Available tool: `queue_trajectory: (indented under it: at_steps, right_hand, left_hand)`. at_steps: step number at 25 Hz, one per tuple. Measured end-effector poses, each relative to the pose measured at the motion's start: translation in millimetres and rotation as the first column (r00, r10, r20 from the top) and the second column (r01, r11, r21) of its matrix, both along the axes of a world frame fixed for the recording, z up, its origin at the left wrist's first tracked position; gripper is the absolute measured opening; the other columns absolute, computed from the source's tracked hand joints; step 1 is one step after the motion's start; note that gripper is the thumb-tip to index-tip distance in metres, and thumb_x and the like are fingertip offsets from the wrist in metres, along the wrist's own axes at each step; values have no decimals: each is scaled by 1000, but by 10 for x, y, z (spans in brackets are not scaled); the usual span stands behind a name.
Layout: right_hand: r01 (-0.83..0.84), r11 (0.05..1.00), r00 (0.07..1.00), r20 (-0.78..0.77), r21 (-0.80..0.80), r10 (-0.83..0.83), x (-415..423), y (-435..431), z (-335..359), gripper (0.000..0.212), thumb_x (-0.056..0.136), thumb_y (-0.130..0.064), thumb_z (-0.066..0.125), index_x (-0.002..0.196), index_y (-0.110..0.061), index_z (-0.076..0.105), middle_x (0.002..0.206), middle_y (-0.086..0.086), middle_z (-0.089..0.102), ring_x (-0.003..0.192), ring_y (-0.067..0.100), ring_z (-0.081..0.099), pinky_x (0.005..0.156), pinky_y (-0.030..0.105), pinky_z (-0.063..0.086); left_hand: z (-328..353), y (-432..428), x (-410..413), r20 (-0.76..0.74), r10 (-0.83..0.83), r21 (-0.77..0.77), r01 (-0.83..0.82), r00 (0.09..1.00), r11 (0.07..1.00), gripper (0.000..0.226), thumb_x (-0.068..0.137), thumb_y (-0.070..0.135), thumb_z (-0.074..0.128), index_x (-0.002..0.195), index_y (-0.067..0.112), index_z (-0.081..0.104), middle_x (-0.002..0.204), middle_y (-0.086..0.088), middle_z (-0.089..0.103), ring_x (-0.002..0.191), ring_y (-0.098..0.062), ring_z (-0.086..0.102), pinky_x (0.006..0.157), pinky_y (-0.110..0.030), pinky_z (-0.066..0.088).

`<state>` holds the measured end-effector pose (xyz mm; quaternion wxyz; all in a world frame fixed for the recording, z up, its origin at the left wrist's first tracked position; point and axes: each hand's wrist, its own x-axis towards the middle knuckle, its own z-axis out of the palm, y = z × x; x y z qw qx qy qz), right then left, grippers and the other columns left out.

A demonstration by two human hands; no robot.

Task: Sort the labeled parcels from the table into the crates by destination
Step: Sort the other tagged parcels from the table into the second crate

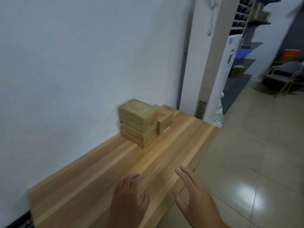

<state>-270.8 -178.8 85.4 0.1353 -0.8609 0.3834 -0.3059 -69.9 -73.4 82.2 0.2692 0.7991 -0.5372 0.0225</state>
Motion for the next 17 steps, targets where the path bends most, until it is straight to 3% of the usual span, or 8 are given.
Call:
queue_trajectory:
  at_steps: [4, 7, 9, 14, 17]
  right_hand:
    - [9, 999, 1000, -15, -45, -9, -479, -851, 29, 67, 61, -20, 95, 123, -16, 70, 126, 0, 68, 104, 21, 71, 88, 39, 58]
    - [-3, 999, 1000, -26, -50, 2, -591, -1416, -36, 67, 54, -16, 98, 117, -14, 74, 122, 1, 70, 102, 19, 73, 85, 38, 58]
    - [-63, 996, 997, -53, -65, 59, -544, -1780, -104, 68, 48, -15, 99, 112, -13, 77, 117, 2, 72, 99, 18, 74, 79, 28, 59]
    - [-187, 975, 976, -133, -117, 171, -144, -2802, -183, 75, 36, -18, 101, 107, -16, 78, 110, 3, 74, 89, 16, 74, 80, 22, 49]
    - [-228, 966, 955, -224, -123, 197, 99, -3432, -218, 71, 41, -21, 99, 108, -13, 79, 116, 2, 73, 100, 13, 69, 85, 23, 49]
  left_hand:
    - [100, -860, -373, -57, 10, 37, -8, 998, 999, 47, 63, 38, 78, 108, 26, 72, 109, 11, 69, 96, -20, 70, 86, -37, 52]
    - [63, -1401, -398, -69, 24, 48, -20, 997, 999, 47, 69, 46, 58, 109, 26, 71, 109, 11, 68, 97, -19, 69, 83, -39, 55]
    - [20, -1762, -330, -70, 37, 44, -34, 997, 998, 49, 67, 48, 53, 106, 26, 72, 106, 11, 68, 93, -18, 70, 80, -38, 56]
    - [-206, -2767, 78, -144, 54, -3, -55, 988, 998, 44, 64, 39, 67, 104, 24, 73, 106, 10, 68, 93, -18, 69, 78, -37, 58]
    - [-317, -3349, 287, -180, 55, 26, -51, 982, 998, 45, 60, 38, 71, 103, 23, 73, 103, 10, 68, 91, -17, 69, 76, -36, 57]
